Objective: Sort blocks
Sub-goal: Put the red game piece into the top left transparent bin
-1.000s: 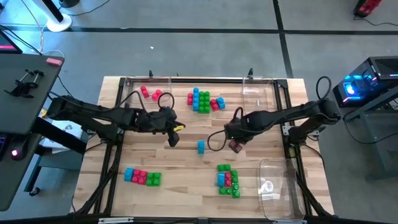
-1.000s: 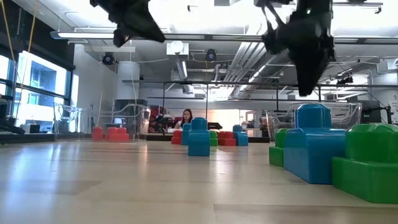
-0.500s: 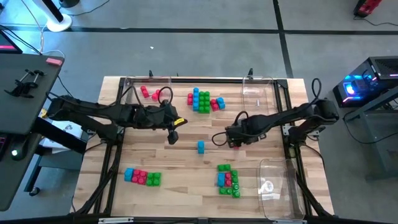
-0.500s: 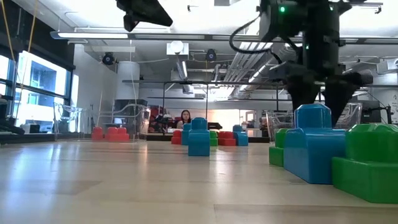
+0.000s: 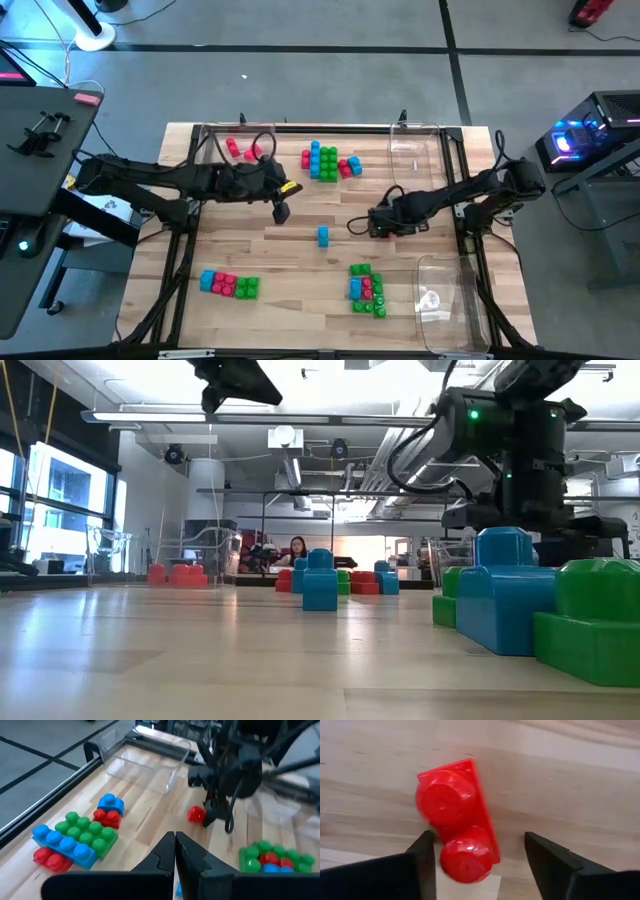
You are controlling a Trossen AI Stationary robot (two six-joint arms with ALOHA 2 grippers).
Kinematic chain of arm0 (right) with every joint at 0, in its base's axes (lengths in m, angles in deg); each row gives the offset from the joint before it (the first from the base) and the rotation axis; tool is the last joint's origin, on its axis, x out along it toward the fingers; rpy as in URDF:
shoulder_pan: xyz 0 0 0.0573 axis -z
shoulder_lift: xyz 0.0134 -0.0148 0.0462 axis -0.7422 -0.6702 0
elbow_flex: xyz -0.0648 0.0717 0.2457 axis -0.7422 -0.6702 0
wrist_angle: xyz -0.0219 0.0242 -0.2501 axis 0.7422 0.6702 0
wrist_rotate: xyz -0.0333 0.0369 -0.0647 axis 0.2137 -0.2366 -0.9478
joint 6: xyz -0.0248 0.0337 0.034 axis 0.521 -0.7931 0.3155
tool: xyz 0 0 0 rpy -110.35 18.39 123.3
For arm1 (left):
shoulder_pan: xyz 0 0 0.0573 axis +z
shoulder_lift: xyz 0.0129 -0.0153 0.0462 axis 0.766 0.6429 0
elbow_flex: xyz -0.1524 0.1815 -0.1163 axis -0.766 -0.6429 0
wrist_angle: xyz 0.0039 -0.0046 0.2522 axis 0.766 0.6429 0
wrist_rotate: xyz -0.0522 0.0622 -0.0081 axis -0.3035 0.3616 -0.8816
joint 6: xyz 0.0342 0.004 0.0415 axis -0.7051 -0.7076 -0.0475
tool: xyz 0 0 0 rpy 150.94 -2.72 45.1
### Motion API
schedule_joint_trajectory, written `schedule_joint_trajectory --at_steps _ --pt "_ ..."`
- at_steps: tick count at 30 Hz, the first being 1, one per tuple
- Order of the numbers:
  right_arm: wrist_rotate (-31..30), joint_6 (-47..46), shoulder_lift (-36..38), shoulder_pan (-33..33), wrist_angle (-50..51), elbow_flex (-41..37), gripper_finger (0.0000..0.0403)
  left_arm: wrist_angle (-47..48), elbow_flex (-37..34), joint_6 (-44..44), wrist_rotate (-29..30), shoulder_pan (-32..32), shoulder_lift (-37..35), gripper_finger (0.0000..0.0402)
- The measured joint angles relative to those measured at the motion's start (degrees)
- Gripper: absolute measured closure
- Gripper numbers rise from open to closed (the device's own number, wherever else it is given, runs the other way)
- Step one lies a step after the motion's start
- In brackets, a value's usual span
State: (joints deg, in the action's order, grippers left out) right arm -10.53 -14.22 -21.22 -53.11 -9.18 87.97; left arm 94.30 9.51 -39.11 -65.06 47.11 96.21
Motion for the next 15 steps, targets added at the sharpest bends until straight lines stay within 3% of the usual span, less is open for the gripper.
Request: schedule_joint_trajectory --at_steps 8,15 --pt "-1.95 5.55 0.23 -0.11 -1.22 -1.78 0.0303 -6.07 0.00 1.27 0.04 0.69 0.00 0.0402" --pt "-2.66 15.49 0.19 0.72 -2.65 -1.84 0.0319 -7.24 0.00 1.29 0.04 0.69 -0.01 0.0402"
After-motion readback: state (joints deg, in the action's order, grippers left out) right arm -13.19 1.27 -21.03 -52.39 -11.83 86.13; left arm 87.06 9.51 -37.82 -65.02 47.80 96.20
